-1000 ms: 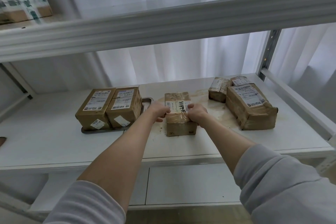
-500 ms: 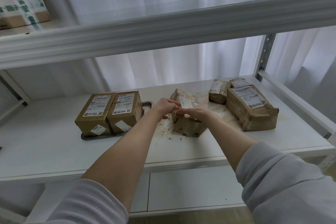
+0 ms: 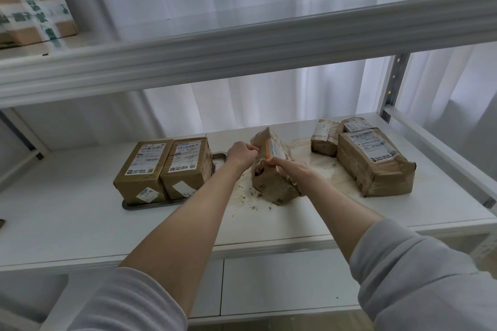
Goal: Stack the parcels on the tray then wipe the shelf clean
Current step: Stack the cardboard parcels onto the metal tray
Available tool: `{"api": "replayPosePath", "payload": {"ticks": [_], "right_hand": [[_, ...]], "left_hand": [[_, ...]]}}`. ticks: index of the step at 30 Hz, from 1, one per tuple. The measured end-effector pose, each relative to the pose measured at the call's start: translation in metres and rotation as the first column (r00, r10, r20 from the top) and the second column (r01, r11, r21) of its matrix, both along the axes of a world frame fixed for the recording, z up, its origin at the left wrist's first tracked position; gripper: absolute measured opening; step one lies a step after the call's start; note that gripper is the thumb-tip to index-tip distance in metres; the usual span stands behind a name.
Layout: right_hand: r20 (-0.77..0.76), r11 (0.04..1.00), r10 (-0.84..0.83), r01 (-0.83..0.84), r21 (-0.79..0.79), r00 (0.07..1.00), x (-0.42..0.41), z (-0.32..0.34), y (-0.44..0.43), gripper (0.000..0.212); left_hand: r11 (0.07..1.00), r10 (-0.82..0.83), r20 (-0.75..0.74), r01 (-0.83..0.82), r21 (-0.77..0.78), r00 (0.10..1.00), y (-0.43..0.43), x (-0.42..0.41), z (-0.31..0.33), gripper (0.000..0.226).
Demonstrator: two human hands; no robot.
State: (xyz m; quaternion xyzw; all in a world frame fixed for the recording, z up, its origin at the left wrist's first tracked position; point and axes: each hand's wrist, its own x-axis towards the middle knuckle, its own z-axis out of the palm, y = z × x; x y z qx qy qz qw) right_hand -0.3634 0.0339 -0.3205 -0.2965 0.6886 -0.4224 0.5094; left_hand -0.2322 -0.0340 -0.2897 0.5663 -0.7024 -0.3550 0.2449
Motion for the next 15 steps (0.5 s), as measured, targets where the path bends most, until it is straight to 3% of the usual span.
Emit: {"api": "replayPosePath", "payload": {"ticks": [4, 8, 15], "right_hand": [[0.048, 0.993, -0.096, 0.099, -0.062, 0.994, 0.002, 0.001, 0.0, 0.063], [0.026, 0.983, -0.153, 0.155, -0.094, 0.988, 0.001, 0.0, -0.004, 0.089], [-0.034, 0.979, -0.18, 0.176, -0.108, 0.983, -0.006, -0.014, -0.015, 0.102]], "left_hand": [[1.0, 0.013, -0.005, -0.013, -0.013, 1.0, 0.001, 0.0, 0.001, 0.03], [0.999, -0.022, -0.014, 0.022, 0.025, 1.0, 0.005, 0.0, 0.002, 0.029], [0.99, -0.101, -0.04, 0.104, 0.091, 0.994, 0.013, -0.005, 0.005, 0.029]]}}
